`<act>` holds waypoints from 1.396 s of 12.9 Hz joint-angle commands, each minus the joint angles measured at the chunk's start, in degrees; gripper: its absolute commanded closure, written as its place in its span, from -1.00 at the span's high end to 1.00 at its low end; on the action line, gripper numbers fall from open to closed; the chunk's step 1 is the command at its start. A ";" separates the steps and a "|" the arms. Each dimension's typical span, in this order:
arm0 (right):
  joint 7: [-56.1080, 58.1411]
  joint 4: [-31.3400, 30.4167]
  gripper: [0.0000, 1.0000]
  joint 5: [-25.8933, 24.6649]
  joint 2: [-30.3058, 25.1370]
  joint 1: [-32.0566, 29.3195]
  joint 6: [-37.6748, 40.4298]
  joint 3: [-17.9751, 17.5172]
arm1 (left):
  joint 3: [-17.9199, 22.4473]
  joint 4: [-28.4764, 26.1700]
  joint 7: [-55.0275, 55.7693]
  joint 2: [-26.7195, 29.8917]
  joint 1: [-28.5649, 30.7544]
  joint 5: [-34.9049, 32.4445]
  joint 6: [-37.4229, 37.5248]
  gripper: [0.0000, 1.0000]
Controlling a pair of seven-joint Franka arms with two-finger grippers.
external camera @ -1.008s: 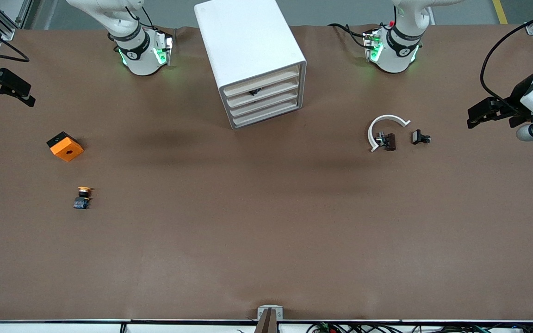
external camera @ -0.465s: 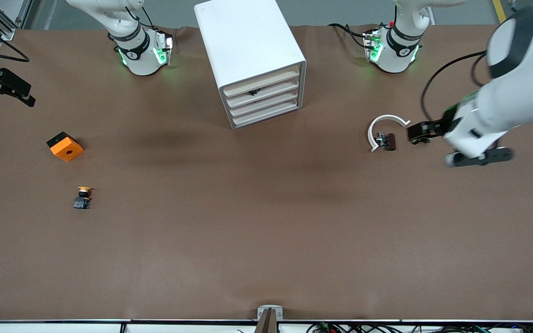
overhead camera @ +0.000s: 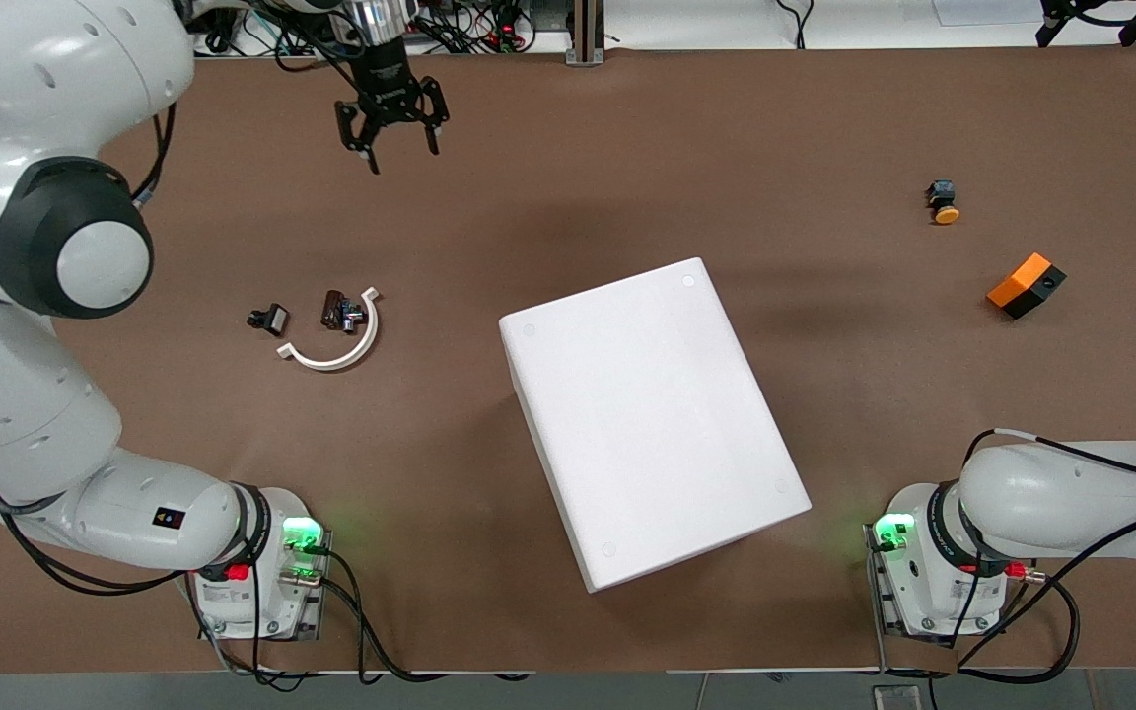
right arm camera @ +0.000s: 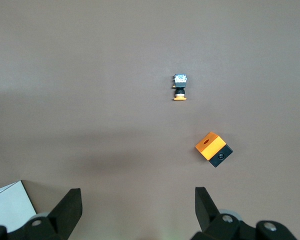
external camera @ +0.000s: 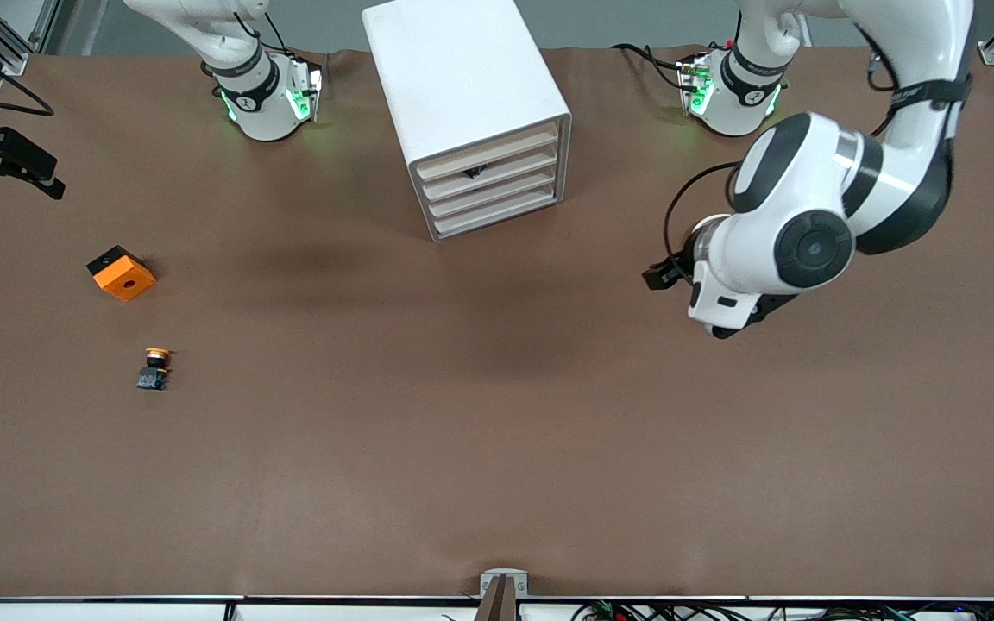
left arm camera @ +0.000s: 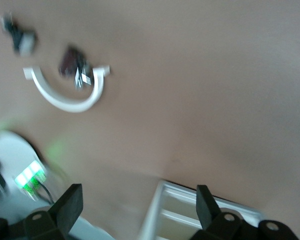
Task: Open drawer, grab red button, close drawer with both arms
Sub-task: 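Reach the left gripper toward the handle of the white cabinet drawer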
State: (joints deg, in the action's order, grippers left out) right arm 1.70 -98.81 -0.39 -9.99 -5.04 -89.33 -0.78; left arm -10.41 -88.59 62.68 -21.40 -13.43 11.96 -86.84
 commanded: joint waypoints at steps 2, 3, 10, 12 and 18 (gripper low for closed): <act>-0.56 -0.68 1.00 -0.22 -1.08 -0.67 -0.05 -0.45 | 0.22 1.75 18.57 -4.07 0.69 10.00 0.97 1.00; -0.56 -0.68 1.00 -0.22 -1.00 -0.67 -0.05 -0.45 | 0.13 1.84 23.92 -5.13 0.51 10.89 0.97 1.00; -0.56 0.29 1.00 -0.22 -0.38 -0.67 -0.23 -0.45 | 0.22 2.02 36.63 -14.97 -1.24 27.39 2.90 1.00; -0.56 0.46 1.00 -0.22 -0.38 -0.67 -0.23 -0.45 | 0.22 1.84 38.20 -16.47 -1.59 28.65 3.95 1.00; -0.47 0.55 1.00 -0.22 -0.03 -0.67 0.12 -0.45 | 0.22 1.93 49.62 -19.46 -2.12 34.26 7.11 1.00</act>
State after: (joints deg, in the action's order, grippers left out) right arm 1.70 -98.65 -0.40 -9.98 -5.04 -89.54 -0.78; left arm -10.39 -88.10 108.90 -39.28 -15.23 43.55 -82.41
